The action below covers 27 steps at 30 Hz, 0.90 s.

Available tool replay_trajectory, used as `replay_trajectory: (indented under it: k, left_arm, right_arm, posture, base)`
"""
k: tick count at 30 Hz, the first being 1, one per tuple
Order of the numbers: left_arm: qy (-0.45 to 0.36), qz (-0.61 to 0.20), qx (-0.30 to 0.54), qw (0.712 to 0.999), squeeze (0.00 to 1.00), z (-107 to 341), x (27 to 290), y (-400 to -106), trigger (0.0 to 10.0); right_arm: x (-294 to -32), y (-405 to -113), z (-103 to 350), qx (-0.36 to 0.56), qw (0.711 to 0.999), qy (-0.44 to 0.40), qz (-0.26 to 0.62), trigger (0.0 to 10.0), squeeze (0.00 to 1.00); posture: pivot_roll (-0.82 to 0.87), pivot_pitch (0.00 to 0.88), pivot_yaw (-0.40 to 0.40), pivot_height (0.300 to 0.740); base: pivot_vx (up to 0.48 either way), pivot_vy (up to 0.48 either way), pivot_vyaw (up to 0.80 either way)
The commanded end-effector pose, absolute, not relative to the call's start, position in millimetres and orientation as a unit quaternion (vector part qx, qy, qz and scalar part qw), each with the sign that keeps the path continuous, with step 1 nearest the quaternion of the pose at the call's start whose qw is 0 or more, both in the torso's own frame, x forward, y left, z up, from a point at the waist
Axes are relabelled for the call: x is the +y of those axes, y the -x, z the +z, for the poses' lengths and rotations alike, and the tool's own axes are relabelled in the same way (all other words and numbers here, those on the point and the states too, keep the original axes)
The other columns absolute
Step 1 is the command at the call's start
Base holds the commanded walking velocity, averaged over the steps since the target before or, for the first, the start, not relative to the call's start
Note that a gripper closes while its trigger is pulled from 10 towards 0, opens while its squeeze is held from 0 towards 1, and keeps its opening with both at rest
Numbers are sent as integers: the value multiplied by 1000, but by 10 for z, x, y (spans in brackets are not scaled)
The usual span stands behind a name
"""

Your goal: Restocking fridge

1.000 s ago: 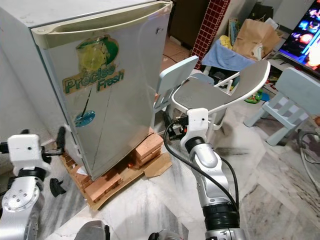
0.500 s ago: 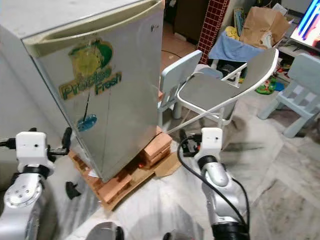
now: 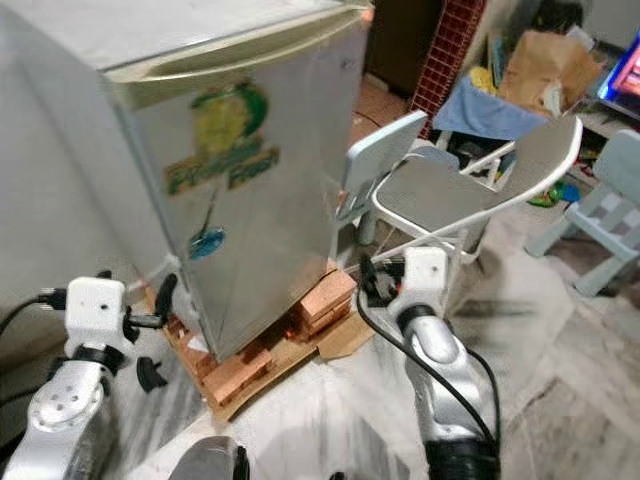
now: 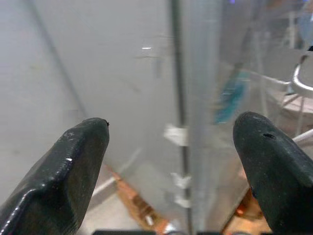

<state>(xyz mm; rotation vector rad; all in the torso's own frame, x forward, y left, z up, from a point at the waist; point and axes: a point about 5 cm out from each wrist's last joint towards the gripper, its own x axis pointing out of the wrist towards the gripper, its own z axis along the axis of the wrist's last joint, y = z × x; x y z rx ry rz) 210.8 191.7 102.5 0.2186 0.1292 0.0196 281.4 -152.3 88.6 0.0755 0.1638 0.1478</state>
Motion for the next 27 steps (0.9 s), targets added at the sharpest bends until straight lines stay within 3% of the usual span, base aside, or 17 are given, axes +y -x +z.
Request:
replay_trajectory:
  k: [1, 11, 22, 27]
  left_arm:
    - [-112, -6, 55, 992, 0, 1083, 1847, -2107, 10000]
    - [-118, -18, 47, 992, 0, 1109, 1820, -2116, 10000]
    - [-126, 2, 25, 992, 0, 1146, 1914, -2233, 10000]
    - [-148, 13, 10, 989, 0, 1179, 1955, -2344, 10000]
  right_arm:
    - [-1611, -2778, 801, 105, 992, -31, 65, 10000, 0]
    - [-1609, -2780, 787, 114, 992, -33, 51, 10000, 0]
    - [-1582, -2840, 812, 99, 994, -39, 41, 10000, 0]
    - [-1540, -2874, 845, 82, 995, -37, 37, 10000, 0]
  posture:
    - [193, 42, -104, 740]
    - [187, 44, -105, 740]
    - [188, 27, -81, 740]
    - [175, 0, -31, 740]
  base:
    - [0, 480, 0]
    - [0, 480, -176]
    - [0, 0, -795]
    - [0, 0, 0]
